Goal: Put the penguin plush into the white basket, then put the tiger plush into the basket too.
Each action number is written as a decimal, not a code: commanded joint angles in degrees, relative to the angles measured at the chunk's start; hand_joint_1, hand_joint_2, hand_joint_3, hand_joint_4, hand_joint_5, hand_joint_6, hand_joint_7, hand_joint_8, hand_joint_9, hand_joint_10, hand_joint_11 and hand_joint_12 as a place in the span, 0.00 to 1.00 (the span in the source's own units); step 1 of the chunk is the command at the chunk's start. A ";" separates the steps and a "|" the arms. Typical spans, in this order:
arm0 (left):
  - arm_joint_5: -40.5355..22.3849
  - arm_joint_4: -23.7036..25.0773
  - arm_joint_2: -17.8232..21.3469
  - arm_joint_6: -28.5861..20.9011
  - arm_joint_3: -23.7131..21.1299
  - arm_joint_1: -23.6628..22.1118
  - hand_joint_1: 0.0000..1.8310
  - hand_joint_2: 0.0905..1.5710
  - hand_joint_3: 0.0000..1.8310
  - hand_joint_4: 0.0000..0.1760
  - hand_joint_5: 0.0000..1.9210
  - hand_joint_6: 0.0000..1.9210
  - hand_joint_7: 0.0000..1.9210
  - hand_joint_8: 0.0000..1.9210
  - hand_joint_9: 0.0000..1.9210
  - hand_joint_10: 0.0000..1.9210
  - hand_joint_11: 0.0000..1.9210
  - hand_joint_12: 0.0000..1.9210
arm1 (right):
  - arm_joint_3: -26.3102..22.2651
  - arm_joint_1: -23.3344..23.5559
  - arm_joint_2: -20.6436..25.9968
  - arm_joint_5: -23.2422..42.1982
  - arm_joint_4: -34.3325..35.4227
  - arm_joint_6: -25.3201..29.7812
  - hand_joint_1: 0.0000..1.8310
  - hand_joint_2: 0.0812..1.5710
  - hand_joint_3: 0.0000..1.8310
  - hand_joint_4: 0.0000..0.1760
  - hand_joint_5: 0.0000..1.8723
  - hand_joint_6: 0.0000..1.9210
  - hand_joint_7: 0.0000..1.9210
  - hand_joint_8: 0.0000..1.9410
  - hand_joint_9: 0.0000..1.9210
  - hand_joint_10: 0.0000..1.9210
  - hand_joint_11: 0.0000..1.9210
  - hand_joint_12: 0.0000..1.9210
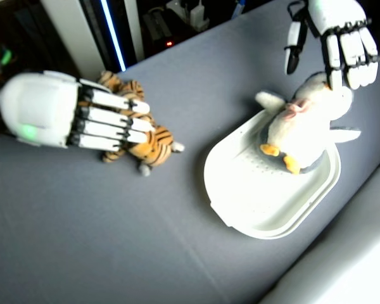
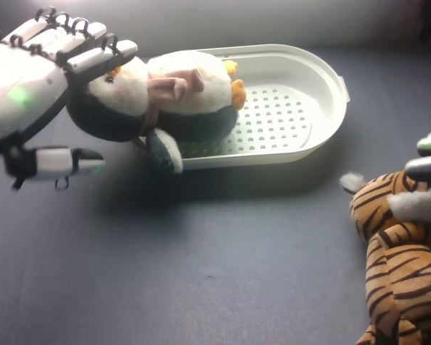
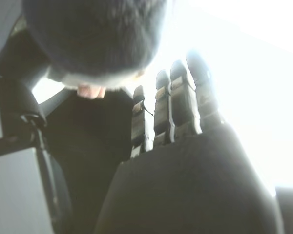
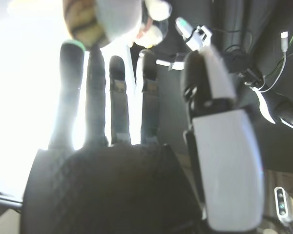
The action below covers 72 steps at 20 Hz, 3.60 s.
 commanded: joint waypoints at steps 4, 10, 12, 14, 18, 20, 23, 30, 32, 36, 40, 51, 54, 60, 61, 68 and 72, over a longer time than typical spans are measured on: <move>-20.61 1.95 3.98 -6.79 -3.62 7.54 0.51 0.59 0.00 0.55 0.11 0.00 0.05 0.00 0.00 0.00 0.00 0.00 | -1.84 0.18 0.41 6.56 -4.57 -0.50 0.58 0.63 0.00 0.99 0.26 0.00 0.16 0.00 0.19 0.01 0.23 0.13; -25.02 5.74 6.26 -8.15 -7.47 11.73 0.44 0.59 0.00 0.55 0.10 0.00 0.06 0.01 0.03 0.01 0.01 0.00 | -2.39 0.18 0.39 1.88 -10.88 3.04 0.57 0.69 0.00 0.74 0.27 0.00 0.19 0.00 0.20 0.00 0.22 0.09; -25.59 5.74 6.33 -9.06 -7.61 12.74 0.44 0.60 0.00 0.59 0.10 0.00 0.07 0.01 0.04 0.01 0.01 0.01 | -2.05 0.19 0.05 -1.89 -11.85 3.16 0.58 0.68 0.00 0.79 0.26 0.00 0.17 0.00 0.20 0.00 0.22 0.09; -25.66 5.74 6.25 -9.40 -7.61 12.90 0.46 0.60 0.00 0.61 0.12 0.00 0.08 0.00 0.05 0.01 0.02 0.02 | -1.25 0.23 -0.59 -4.37 -12.11 3.16 0.56 0.70 0.00 0.81 0.24 0.00 0.16 0.00 0.19 0.00 0.22 0.08; -25.52 5.66 5.44 -9.93 -7.59 13.22 0.46 0.61 0.00 0.55 0.12 0.00 0.08 0.00 0.06 0.00 0.02 0.02 | 0.83 3.16 -3.15 -9.73 -14.09 3.16 0.58 0.70 0.00 0.88 0.23 0.00 0.15 0.00 0.16 0.00 0.20 0.07; -26.25 5.45 5.54 -10.57 -7.61 14.04 0.46 0.61 0.00 0.44 0.12 0.00 0.08 0.00 0.06 0.00 0.02 0.02 | 2.40 6.01 -4.70 -14.65 -16.37 3.16 0.62 0.68 0.00 0.74 0.25 0.00 0.16 0.00 0.17 0.00 0.20 0.07; -26.94 5.43 5.52 -10.91 -7.82 14.66 0.48 0.61 0.00 0.40 0.13 0.00 0.09 0.00 0.06 0.00 0.03 0.03 | 4.28 8.86 -6.70 -19.45 -18.30 3.07 0.66 0.69 0.00 0.48 0.28 0.01 0.21 0.01 0.22 0.00 0.19 0.14; -28.18 4.85 5.10 -12.03 -7.97 16.36 0.47 0.62 0.00 0.34 0.15 0.00 0.10 0.00 0.07 0.00 0.00 0.11 | 8.78 14.42 -11.96 -30.69 -19.52 -1.69 0.73 0.75 0.00 0.00 0.49 0.51 0.39 0.68 0.35 0.82 0.25 0.75; -28.65 4.77 5.11 -12.28 -8.00 16.81 0.48 0.61 0.00 0.34 0.15 0.00 0.10 0.00 0.06 0.00 0.00 0.06 | 8.41 14.72 -11.81 -28.34 -19.08 -1.69 0.73 0.75 0.00 0.00 0.47 0.62 0.40 0.59 0.36 0.78 0.23 0.67; -29.45 3.93 5.12 -12.57 -8.13 18.15 0.48 0.61 0.00 0.32 0.15 0.00 0.11 0.00 0.05 0.00 0.00 0.03 | 6.85 16.60 -7.52 -16.85 -14.82 -1.70 0.68 0.68 0.00 0.00 0.59 0.46 0.48 0.51 0.43 0.42 0.30 0.65; -29.80 3.36 4.95 -12.69 -8.17 18.76 0.48 0.62 0.00 0.31 0.17 0.00 0.12 0.00 0.07 0.01 0.03 0.02 | 7.62 19.26 -6.84 -6.63 -7.97 -3.80 0.75 0.69 0.00 0.00 0.53 0.50 0.52 0.49 0.44 0.62 0.35 0.37; -28.81 2.61 3.98 -13.93 -7.25 18.85 0.54 0.62 0.00 0.42 0.15 0.00 0.10 0.00 0.09 0.00 0.00 0.33 | 22.91 42.33 -21.84 -22.06 -4.11 -8.42 0.75 0.68 0.00 0.00 0.55 0.50 0.54 0.40 0.46 0.62 0.35 0.55; -26.59 3.25 2.53 -13.99 -5.94 17.92 0.54 0.61 0.00 0.32 0.16 0.00 0.12 0.00 0.09 0.00 0.00 0.21 | 28.53 49.09 -25.88 -32.62 -7.56 -8.42 0.67 0.71 0.00 0.00 0.46 0.60 0.51 0.51 0.43 0.30 0.22 0.50; -24.56 4.64 1.00 -14.88 -4.68 15.85 0.49 0.61 0.00 0.46 0.15 0.00 0.11 0.00 0.10 0.00 0.00 0.29 | 30.14 50.73 -28.77 -38.23 -10.29 -8.35 0.36 0.69 0.01 1.00 0.00 0.00 0.00 0.00 0.00 0.00 0.00 0.04; -24.69 4.64 1.05 -14.89 -4.77 16.02 0.49 0.61 0.00 0.44 0.15 0.00 0.11 0.00 0.10 0.00 0.00 0.28 | 29.72 50.62 -28.75 -38.22 -10.29 -8.35 0.34 0.70 0.01 1.00 0.00 0.00 0.00 0.00 0.00 0.00 0.00 0.02; -27.37 3.63 1.57 -15.76 -5.46 17.42 0.51 0.63 0.00 0.47 0.14 0.00 0.08 0.00 0.05 0.00 0.00 0.22 | 25.77 39.93 -23.14 -22.48 -7.06 3.66 0.26 0.68 0.00 1.00 0.01 0.00 0.02 0.01 0.01 0.00 0.00 0.00; -30.55 2.26 1.62 -17.42 -5.03 18.11 0.51 0.63 0.00 0.46 0.08 0.00 0.05 0.00 0.04 0.00 0.00 0.13 | 17.65 27.07 -16.79 -5.36 0.66 3.66 0.15 0.74 0.01 1.00 0.00 0.00 0.02 0.00 0.01 0.00 0.00 0.00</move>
